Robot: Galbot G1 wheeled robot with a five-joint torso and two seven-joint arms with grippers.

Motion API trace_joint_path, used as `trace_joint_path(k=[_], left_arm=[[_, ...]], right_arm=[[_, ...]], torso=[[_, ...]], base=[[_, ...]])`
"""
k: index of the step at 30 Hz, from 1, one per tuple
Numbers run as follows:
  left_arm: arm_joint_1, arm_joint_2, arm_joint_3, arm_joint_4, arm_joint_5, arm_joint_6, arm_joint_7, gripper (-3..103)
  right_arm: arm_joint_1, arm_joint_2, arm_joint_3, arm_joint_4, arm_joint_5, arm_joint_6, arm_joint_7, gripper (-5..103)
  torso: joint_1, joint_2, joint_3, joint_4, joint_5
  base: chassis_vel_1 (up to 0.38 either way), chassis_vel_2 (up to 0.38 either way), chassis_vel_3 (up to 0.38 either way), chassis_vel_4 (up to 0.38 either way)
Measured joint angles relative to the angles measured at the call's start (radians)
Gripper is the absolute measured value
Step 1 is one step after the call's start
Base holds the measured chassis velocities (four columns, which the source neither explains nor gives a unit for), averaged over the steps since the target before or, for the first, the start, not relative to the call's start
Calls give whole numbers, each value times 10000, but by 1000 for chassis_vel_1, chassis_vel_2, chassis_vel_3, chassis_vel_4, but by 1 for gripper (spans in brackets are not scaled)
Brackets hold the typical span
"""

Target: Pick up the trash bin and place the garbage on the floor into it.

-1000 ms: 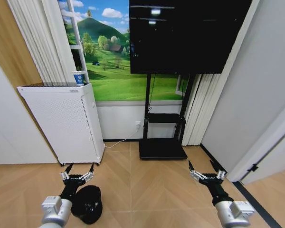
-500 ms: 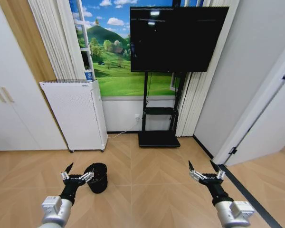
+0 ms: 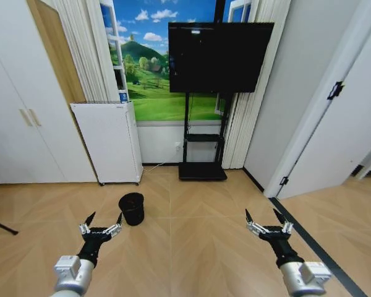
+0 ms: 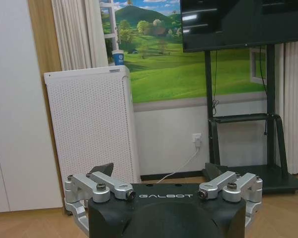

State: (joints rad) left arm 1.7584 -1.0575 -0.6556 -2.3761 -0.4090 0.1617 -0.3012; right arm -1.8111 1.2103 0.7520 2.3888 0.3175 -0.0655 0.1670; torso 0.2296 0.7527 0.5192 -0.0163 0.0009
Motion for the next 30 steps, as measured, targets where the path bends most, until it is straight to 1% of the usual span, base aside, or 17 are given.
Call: trace_joint_path(k=[1,2,4,10,13,15,16,17,18,19,20,21,23,24,25,30], left_arm=[[0,0,0,0,0,0,0,100],[0,0,0,1,0,0,0,100],[0,0,0,1,0,0,-1,100],[0,0,0,0,0,0,-1,100],[0,0,0,0,0,-1,-1,100],[1,0,0,0,0,-1,0,100],[2,0,-1,1,-1,-1,-5,100],[2,0,-1,0,0,0,-4,100],[2,0,-1,0,0,0,-4,100],[0,0,0,0,-1,-1,1,100],[0,0,0,0,-1,-1,1,100],[0,0,1,0,0,-1,2,100],[-1,0,0,0,0,-1,2,100],[-2,0,0,1,0,-1,1,100],[-2,0,0,0,0,-1,1,100],[-2,0,0,0,0,-1,0,100]], right_arm=[[0,0,0,0,0,0,0,100],[-1,0,0,0,0,0,1,100],[0,0,0,0,0,0,0,100],[0,0,0,0,0,0,1,100],[0,0,0,0,0,0,0,100],[-1,0,0,0,0,0,0,100],[-5,0,0,0,0,0,0,100],[-7,0,0,1,0,0,0,100],[-7,0,0,1,0,0,0,100],[-8,0,0,0,0,0,1,100],[-8,0,0,0,0,0,1,100],[-6,0,0,0,0,0,1,100],[-4,0,0,0,0,0,1,100],[6,0,0,0,0,0,1,100],[6,0,0,0,0,0,0,100],[5,0,0,0,0,0,1,100]], torso=[[0,0,0,0,0],[1,0,1,1,-12],[1,-1,2,2,-14],[0,0,0,1,-4],[-1,0,0,1,-9],[-3,0,-1,0,-3],[-5,3,-3,5,-15],[-7,3,-4,3,-4],[-7,3,-4,3,-4],[-5,2,-1,-8,-13],[-5,2,-1,-8,-13],[-3,1,0,-2,-4],[2,-1,3,-1,-4],[7,-4,5,2,-12],[8,-5,5,4,-9],[6,-4,3,1,-10]], base=[[338,-354,-335,330],[338,-362,-335,330],[350,-362,-346,351],[352,-338,-357,357],[315,-310,-292,325],[161,-99,-199,167],[37,-34,-156,167],[37,-34,-88,60],[37,-34,-88,60],[0,0,0,0],[0,0,0,0],[-86,-40,1,-49],[-72,38,77,-49],[-72,58,110,-44],[-51,64,79,-52],[-15,25,32,-18]])
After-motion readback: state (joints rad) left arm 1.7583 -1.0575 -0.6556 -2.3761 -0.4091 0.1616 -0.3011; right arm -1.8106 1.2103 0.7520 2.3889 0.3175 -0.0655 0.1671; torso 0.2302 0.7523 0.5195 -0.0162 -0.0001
